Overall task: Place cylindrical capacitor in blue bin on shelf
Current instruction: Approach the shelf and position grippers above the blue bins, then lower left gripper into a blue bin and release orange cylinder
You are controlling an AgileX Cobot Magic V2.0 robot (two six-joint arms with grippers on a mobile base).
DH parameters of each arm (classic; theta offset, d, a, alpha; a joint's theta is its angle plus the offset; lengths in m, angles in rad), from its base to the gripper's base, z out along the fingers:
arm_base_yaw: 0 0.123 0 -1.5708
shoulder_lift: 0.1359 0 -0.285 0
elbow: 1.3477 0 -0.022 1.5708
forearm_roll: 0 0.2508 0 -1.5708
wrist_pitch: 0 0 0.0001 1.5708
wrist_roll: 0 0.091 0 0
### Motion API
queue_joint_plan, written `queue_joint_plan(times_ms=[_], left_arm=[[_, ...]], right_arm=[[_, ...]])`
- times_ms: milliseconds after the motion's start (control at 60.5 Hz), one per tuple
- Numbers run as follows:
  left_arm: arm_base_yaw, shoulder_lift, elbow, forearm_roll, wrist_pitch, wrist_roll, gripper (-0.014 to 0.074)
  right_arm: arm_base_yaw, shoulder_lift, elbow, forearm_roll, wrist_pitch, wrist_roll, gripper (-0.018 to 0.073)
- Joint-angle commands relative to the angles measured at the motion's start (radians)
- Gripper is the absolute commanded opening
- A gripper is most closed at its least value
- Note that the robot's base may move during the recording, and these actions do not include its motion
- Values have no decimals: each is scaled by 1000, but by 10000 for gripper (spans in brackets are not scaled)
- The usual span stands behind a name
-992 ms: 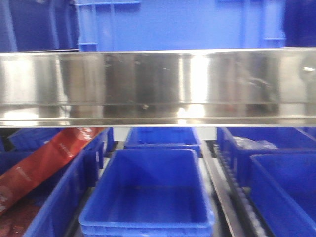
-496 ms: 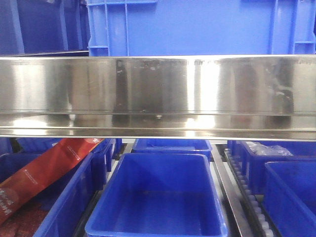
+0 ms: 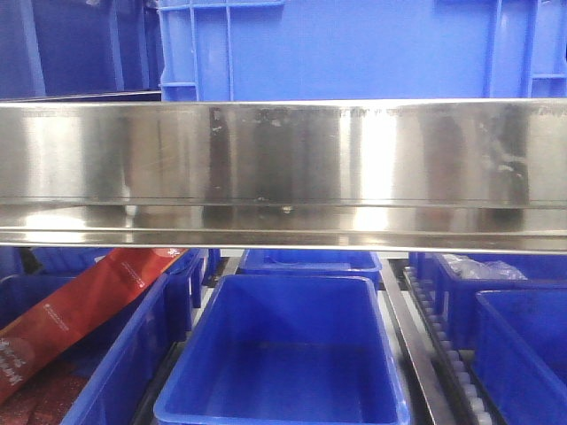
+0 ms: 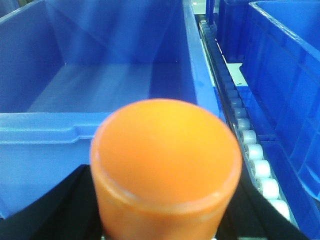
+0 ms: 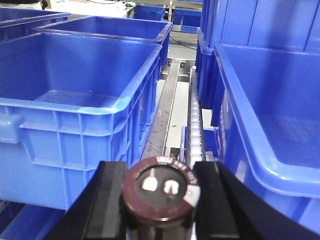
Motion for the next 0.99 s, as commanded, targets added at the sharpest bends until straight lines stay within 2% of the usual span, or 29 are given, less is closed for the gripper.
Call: queue_joint_plan(times_ms=[0,827,910,976], left_arm=[[-5,-2,0,-3,-22,-1,-111],[-5,17,-31,-11,-37,-1,-111],[-34,55,-89,-29,-27,35,-111],[-92,100,-150,-34,-19,52,-111]], right_arm=[[0,-2,-8,-3,-24,-4,-151],[14,-2,-8,-3,-24,-4,-151],[14,-2,-8,-3,-24,-4,-151],[14,-2,-8,-3,-24,-4,-151]])
